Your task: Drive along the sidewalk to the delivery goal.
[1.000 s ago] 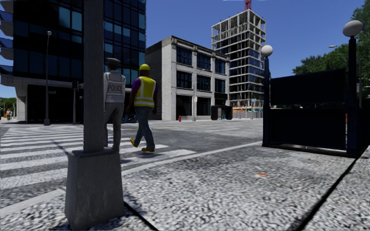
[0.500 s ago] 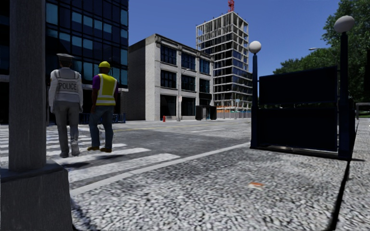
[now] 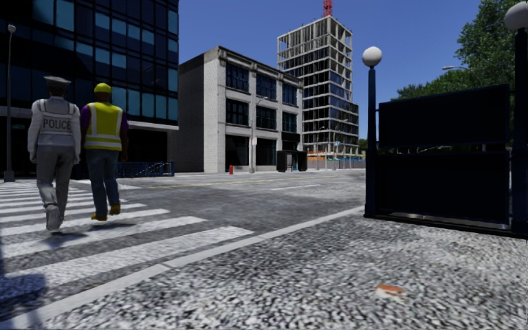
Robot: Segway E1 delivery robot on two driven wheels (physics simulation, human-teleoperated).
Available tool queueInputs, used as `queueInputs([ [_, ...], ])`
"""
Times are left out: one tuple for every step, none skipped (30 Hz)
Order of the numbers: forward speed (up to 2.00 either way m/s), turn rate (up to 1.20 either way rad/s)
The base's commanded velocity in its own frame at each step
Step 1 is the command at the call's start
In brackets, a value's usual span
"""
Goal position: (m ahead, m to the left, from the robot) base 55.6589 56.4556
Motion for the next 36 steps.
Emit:
queueInputs([
  [0.92, 0.0],
  [0.91, 0.0],
  [0.91, 0.0],
  [0.91, 0.0],
  [0.9, 0.07],
  [0.9, 0.24],
  [0.9, 0.24],
  [0.9, 0.37],
  [0.9, 0.47],
  [0.9, 0.5],
  [0.9, 0.5],
  [0.89, 0.52],
  [0.84, 0.52],
  [0.81, 0.52],
  [0.81, 0.52],
  [0.8, 0.54],
  [0.8, 0.55],
  [0.8, 0.55],
  [0.8, 0.55],
  [0.8, 0.55],
  [0.8, 0.55],
  [0.8, 0.55],
  [0.8, 0.55],
  [0.8, 0.55],
  [0.8, 0.55],
  [0.8, 0.55],
  [0.8, 0.55],
  [0.8, 0.55],
  [0.8, 0.55],
  [0.8, 0.55],
  [0.8, 0.54],
  [0.8, 0.54],
  [0.8, 0.54],
  [0.8, 0.53],
  [0.8, 0.51],
  [0.8, 0.51],
])
